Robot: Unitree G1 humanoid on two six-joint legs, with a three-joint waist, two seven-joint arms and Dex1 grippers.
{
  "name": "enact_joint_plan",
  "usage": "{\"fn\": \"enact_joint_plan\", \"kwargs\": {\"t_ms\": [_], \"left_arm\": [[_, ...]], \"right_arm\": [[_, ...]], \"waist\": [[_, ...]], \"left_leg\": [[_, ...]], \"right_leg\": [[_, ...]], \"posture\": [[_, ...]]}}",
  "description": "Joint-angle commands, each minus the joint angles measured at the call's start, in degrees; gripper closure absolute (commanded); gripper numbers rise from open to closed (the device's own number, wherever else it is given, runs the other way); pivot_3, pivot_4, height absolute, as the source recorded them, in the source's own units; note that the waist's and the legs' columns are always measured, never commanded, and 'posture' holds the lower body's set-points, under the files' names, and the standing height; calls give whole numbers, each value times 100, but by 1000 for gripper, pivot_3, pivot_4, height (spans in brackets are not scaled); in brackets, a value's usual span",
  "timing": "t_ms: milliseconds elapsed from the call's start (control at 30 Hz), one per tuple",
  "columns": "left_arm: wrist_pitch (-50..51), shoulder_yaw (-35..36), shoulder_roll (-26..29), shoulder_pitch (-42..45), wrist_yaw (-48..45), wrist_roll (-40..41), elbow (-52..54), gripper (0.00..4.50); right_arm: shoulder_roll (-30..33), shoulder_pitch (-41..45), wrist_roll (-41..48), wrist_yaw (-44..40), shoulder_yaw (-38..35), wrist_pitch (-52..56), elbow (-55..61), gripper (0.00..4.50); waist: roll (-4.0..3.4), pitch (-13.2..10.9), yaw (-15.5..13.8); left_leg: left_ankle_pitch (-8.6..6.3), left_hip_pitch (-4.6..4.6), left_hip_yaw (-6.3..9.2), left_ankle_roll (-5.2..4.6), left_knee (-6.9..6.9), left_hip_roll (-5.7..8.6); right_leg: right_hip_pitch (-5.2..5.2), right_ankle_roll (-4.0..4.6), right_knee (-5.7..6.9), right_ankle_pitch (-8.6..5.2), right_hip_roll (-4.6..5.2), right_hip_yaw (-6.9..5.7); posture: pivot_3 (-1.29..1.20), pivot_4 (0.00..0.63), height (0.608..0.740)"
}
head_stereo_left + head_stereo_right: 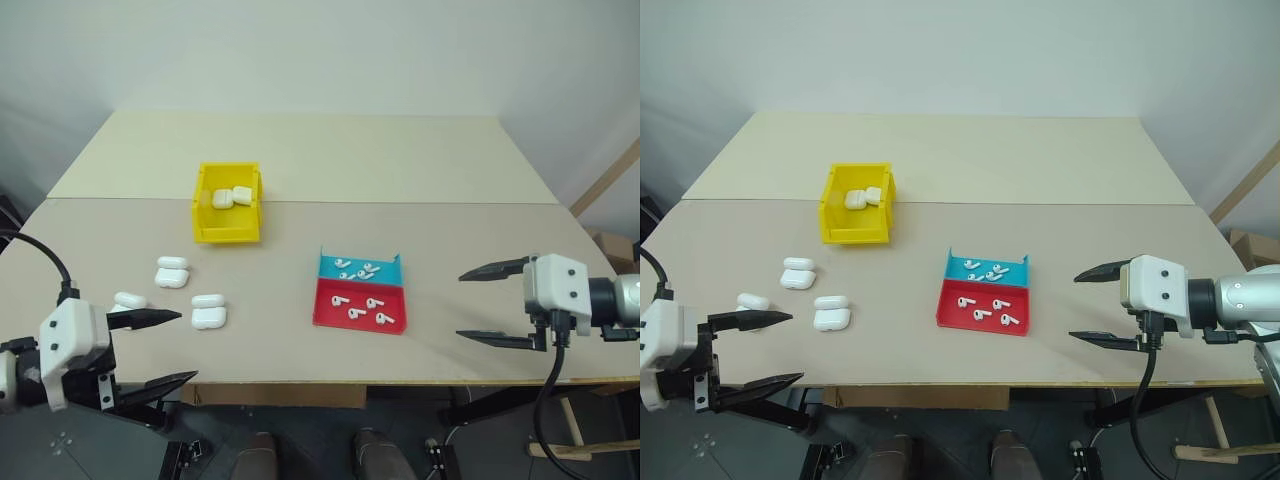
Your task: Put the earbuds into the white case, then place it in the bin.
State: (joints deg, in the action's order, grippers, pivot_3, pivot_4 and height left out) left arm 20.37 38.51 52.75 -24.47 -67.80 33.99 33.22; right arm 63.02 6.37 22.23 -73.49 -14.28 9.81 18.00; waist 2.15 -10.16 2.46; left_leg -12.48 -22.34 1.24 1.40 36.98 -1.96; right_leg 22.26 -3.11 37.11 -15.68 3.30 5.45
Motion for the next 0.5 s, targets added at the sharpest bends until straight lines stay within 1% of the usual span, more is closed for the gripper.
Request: {"fn": "enact_joint_plan", "kwargs": {"t_ms": [33, 167, 267, 367, 467, 500], "left_arm": [[199, 247, -176, -211, 463, -186, 433, 0], [630, 395, -363, -523, 961, -329, 851, 0], [986, 526, -330, -583, 1243, -352, 1089, 0], [1983, 446, 197, -366, 1621, -392, 1143, 0], [3610, 145, 818, 242, 2272, -162, 1061, 0], [4109, 82, 946, 443, 2413, -40, 1030, 0]], "right_arm": [[106, 179, -167, 150, -76, -104, 81, 37], [141, 117, 54, 157, -278, 148, 290, 37], [155, 45, 128, 235, -366, 396, 460, 37], [169, -22, -5, 358, -296, 579, 545, 37], [161, -203, -156, 420, -249, 573, 633, 37], [151, -254, -173, 458, -257, 596, 675, 37]], "waist": [[0, 0, 6], [0, 0, 1], [1, 0, -17], [2, 0, -44], [2, 0, -48], [3, -1, -40]], "left_leg": [[0, 0, 0, 0, 0, 0], [0, 0, 1, 0, -1, -1], [0, 1, 3, 0, 0, 0], [0, 3, 6, 0, 2, 1], [1, 2, 7, 0, 2, 1], [0, 3, 6, 0, 1, 2]], "right_leg": [[1, 0, 0, 0, 0, 0], [1, 0, 0, 0, -1, 0], [-2, 0, 1, 0, -1, 0], [-4, -5, 1, -2, -1, -3], [-1, -23, 0, -11, -3, -4], [-2, -24, 2, -12, -2, -3]], "posture": [[0, 150, 740], [0, 150, 740], [0, 150, 740], [0, 150, 740], [0, 150, 740], [0, 150, 740]]}}
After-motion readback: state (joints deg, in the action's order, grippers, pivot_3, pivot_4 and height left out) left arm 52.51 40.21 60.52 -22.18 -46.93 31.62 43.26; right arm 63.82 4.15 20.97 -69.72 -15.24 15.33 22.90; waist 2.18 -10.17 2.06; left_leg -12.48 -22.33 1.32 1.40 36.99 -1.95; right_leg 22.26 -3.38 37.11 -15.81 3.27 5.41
